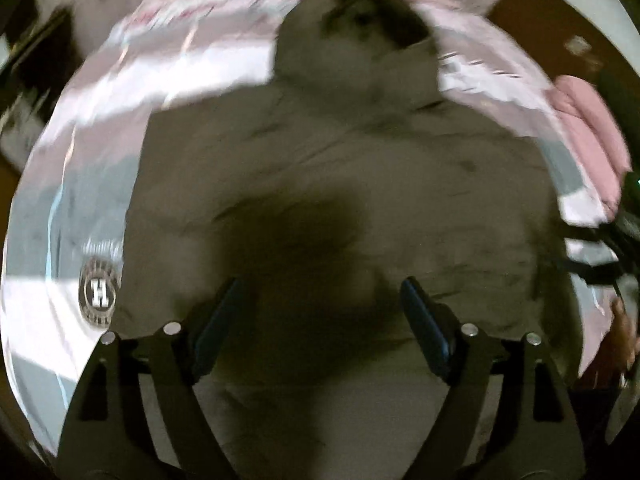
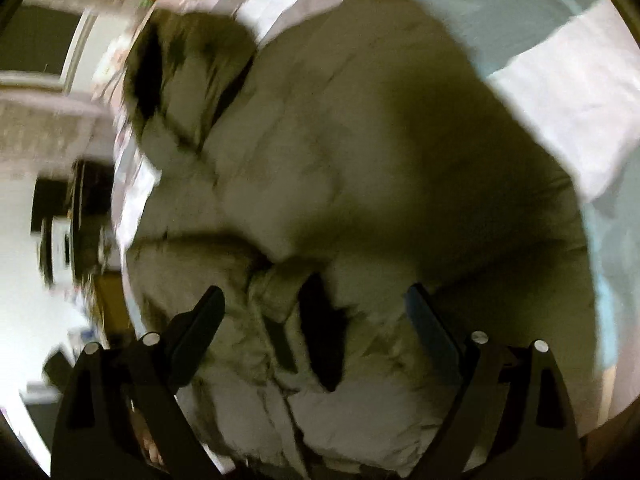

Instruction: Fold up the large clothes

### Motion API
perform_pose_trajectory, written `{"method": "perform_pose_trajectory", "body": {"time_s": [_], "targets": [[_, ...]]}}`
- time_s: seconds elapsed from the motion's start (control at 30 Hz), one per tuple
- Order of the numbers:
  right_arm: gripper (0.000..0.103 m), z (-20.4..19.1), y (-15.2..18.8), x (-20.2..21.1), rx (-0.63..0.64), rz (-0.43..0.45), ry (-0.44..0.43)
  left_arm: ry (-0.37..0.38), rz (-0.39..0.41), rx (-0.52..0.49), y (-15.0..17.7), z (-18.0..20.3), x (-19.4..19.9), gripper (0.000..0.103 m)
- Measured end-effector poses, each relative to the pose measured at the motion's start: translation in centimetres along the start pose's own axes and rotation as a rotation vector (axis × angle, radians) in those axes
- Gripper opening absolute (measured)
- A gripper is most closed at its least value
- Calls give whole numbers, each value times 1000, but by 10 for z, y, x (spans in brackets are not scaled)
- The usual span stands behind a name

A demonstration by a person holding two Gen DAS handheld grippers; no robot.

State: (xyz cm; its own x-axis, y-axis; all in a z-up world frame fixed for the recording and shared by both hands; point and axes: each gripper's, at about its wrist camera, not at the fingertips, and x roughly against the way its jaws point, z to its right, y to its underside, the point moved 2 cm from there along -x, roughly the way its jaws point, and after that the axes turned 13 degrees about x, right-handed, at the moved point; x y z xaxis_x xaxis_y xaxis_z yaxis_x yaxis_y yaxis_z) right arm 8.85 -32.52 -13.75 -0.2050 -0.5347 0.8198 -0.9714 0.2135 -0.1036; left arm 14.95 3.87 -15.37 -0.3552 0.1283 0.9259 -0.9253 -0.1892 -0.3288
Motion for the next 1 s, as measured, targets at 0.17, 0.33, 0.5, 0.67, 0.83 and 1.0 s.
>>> {"method": "perform_pose_trajectory", "body": {"time_s": [0.17,0.33,0.5,0.67,0.83,1.0], "targets": [[48,-34,18,-55,106,-125,-3,-139,-88,38,3,-27,-39,83],[10,-79,15,-60,264,-38,51,-239,-94,75,0,-46,-50,85],[13,-135,3,-41,457,126,80,-296,-92,202,-9,-78,-55,87],[59,-137,-8,-47,440,125,199,-281,-85,293,-17,-99,-50,88],[62,-109,-3,-10,380,266,255,-287,38,256,-25,-86,-12,88],[45,-133,2,-8,474,270,133,-128,140,211,-31,-54,21,89]]}}
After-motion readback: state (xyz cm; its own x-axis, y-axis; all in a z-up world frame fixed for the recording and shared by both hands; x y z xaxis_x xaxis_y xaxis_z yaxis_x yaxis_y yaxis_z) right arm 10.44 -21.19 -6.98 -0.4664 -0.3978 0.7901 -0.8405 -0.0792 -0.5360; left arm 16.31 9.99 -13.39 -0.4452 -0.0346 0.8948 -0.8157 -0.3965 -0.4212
